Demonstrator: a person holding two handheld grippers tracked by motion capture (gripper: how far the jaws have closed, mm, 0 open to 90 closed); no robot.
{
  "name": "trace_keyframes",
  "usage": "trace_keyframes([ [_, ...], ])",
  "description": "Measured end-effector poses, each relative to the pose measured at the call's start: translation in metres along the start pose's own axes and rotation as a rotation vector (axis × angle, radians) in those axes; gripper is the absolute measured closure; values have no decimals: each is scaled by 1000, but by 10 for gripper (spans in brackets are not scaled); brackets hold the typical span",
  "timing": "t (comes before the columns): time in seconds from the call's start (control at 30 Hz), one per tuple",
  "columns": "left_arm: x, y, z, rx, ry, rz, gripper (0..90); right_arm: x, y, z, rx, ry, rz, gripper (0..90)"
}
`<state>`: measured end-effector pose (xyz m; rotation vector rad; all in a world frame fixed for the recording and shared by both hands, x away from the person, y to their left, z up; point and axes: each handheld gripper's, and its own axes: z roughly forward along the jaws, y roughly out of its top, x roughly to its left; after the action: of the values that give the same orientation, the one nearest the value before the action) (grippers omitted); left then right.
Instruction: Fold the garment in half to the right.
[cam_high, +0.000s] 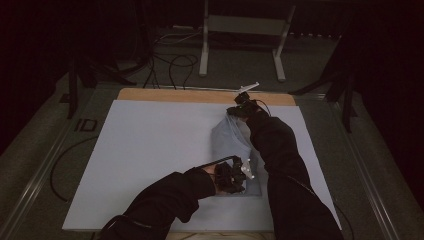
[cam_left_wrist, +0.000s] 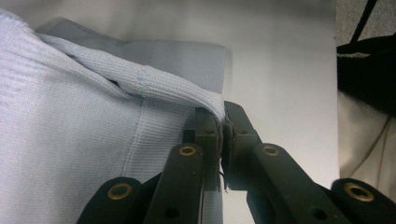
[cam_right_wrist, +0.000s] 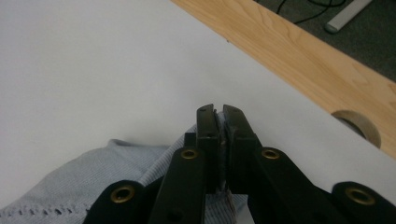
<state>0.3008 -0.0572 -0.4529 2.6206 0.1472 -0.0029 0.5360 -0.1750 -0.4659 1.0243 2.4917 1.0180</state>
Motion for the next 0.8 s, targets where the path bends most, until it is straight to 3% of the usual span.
trace_keyframes([
  [0.43,5,1,24,39,-15,-23,871,-5,-14,14,14,7,26,829],
  [0.67,6,-2,32,42,-26,-35,870,-8,-14,5,-11,2,63,554],
  [0.8,5,1,32,45,-23,-31,870,-9,-14,-3,-31,4,95,453],
])
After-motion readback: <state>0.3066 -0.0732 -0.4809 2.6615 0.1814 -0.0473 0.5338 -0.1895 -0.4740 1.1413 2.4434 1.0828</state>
